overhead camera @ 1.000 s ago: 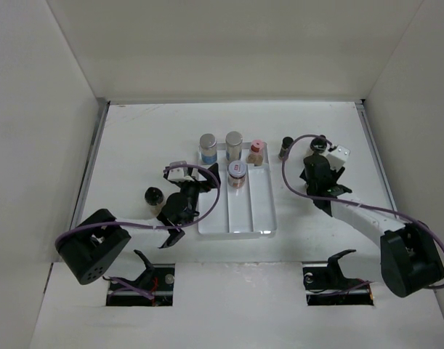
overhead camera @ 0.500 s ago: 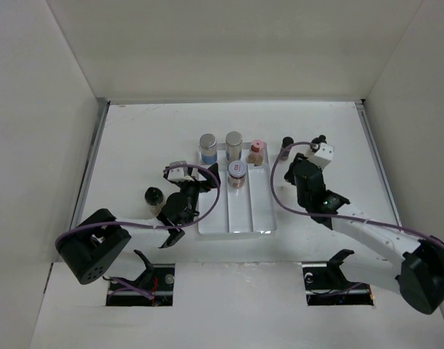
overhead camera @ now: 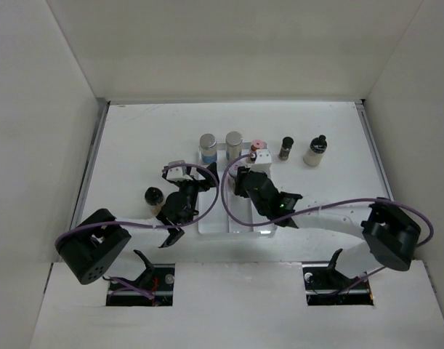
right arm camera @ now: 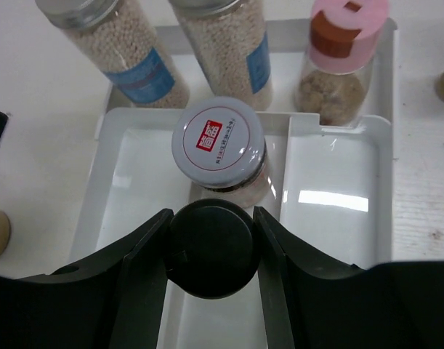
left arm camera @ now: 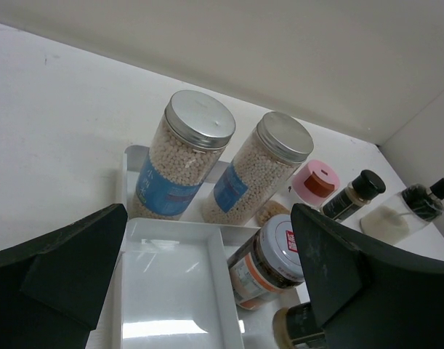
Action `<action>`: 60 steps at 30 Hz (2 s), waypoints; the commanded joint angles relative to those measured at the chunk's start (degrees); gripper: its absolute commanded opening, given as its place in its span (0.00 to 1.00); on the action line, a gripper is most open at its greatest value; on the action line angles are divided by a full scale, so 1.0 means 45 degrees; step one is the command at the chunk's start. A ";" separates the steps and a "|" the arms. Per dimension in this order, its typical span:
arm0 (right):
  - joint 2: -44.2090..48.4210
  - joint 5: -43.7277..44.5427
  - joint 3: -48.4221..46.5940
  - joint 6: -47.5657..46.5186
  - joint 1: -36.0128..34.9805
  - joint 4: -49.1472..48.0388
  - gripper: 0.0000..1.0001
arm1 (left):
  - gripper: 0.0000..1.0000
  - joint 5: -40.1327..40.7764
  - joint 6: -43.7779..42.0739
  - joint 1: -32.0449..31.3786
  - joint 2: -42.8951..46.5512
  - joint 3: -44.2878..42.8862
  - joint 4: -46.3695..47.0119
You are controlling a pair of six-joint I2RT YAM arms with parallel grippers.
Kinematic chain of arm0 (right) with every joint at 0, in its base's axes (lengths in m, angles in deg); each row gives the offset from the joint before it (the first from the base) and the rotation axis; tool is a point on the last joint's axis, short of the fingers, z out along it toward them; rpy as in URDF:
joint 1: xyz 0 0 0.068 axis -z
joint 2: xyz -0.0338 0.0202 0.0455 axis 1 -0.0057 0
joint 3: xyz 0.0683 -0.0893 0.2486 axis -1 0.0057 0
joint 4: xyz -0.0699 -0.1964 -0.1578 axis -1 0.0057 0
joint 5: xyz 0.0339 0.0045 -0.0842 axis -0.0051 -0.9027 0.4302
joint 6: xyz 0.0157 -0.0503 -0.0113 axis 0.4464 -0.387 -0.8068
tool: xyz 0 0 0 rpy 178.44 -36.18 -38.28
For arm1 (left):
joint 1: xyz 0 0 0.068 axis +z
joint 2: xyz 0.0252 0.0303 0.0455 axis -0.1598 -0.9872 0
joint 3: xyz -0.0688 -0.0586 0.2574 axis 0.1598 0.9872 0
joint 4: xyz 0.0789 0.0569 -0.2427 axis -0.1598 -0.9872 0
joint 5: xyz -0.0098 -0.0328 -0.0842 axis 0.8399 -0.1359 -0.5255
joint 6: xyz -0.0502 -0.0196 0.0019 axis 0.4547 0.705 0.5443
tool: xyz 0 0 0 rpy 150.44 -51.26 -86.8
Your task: Organize the condiment bottles
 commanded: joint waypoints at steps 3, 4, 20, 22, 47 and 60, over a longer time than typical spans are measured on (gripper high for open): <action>-0.1764 -0.0261 -0.1133 -0.0861 -0.0243 -0.1549 0.39 | 1.00 0.0085 0.0126 0.0076 0.0156 -0.0177 0.0524; -0.1980 -0.0164 -0.1134 -0.1017 -0.0282 -0.1664 0.39 | 1.00 0.0085 0.0126 0.0076 0.0136 -0.0177 0.0524; -0.0970 0.0404 -0.0530 -0.1077 -0.0712 -0.0690 0.74 | 1.00 0.0085 0.0126 0.0018 0.0350 -0.0080 0.0564; 0.0005 0.0442 -0.0276 -0.1057 -0.0673 -0.0301 0.76 | 1.00 0.0085 0.0126 0.0056 0.0390 -0.0099 0.0544; -0.4656 -0.1961 -0.4180 -0.1760 0.7569 -0.0415 0.72 | 1.00 -0.0071 0.0146 -0.0119 0.0233 -0.0060 0.0778; -0.1463 -0.0340 -0.1590 -0.2191 0.6108 -0.0884 0.39 | 1.00 -0.0285 0.0146 -0.0099 0.0018 -0.0177 0.0837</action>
